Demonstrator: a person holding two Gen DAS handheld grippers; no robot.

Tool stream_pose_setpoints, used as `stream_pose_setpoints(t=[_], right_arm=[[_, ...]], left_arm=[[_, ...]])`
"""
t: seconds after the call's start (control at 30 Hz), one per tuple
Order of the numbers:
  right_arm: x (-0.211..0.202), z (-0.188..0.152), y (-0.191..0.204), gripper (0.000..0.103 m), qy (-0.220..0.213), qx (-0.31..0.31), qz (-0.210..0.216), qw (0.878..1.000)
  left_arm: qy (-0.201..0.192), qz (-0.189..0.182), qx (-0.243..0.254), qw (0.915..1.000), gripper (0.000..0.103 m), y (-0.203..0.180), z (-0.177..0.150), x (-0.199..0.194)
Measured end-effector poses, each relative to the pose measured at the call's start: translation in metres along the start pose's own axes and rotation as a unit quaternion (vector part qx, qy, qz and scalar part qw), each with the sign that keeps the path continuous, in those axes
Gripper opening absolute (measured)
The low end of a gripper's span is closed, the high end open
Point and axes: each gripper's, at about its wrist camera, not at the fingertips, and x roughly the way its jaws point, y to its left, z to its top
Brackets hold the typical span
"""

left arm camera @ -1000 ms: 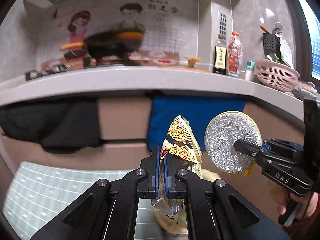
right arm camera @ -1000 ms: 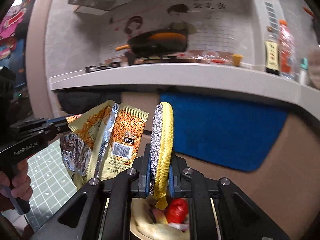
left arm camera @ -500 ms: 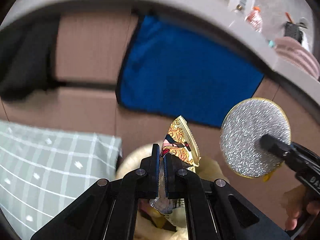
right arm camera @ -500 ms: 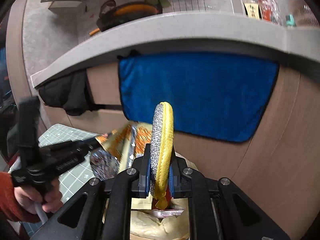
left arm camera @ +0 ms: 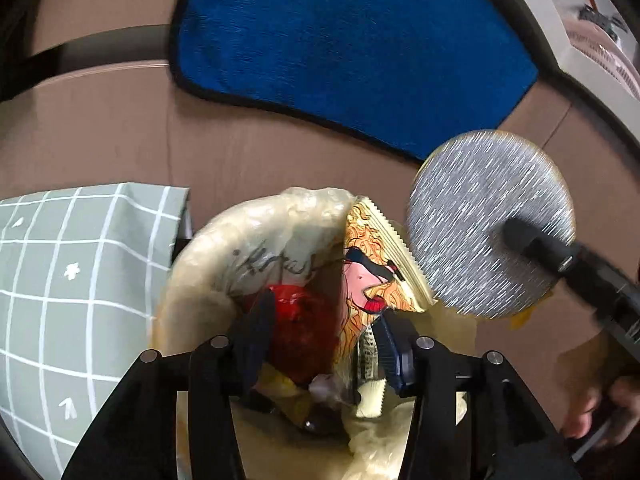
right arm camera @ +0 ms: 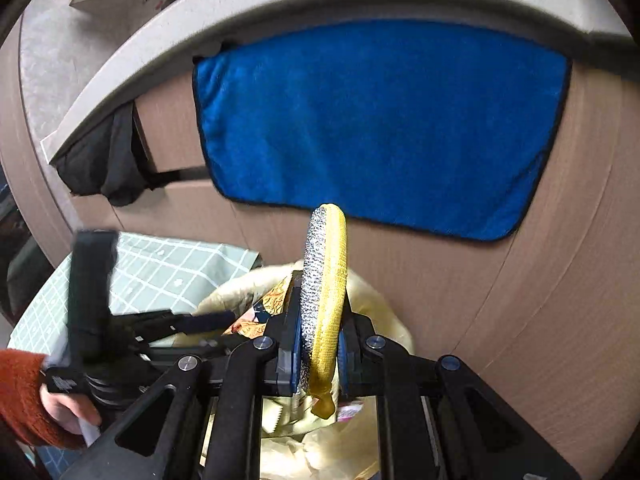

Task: Collect trash

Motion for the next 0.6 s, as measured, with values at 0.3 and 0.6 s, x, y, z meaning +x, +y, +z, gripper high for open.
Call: stream_pose_setpoints(t=[0.3,0.6], right_arm=[[0.051,-0.019,0.027,0.012,0.056,-0.003,0.044,0.997],[0.108,-0.043,0.033,0.013,0.147,0.010,0.036,0.988]], left_arm=[[-0.020,0.048,-0.003,0.9987,0.050,0.017,0.000,-0.062],[-0.045,0.102,0.005,0.9938,0.050,0.029,-0.002,-0.108]])
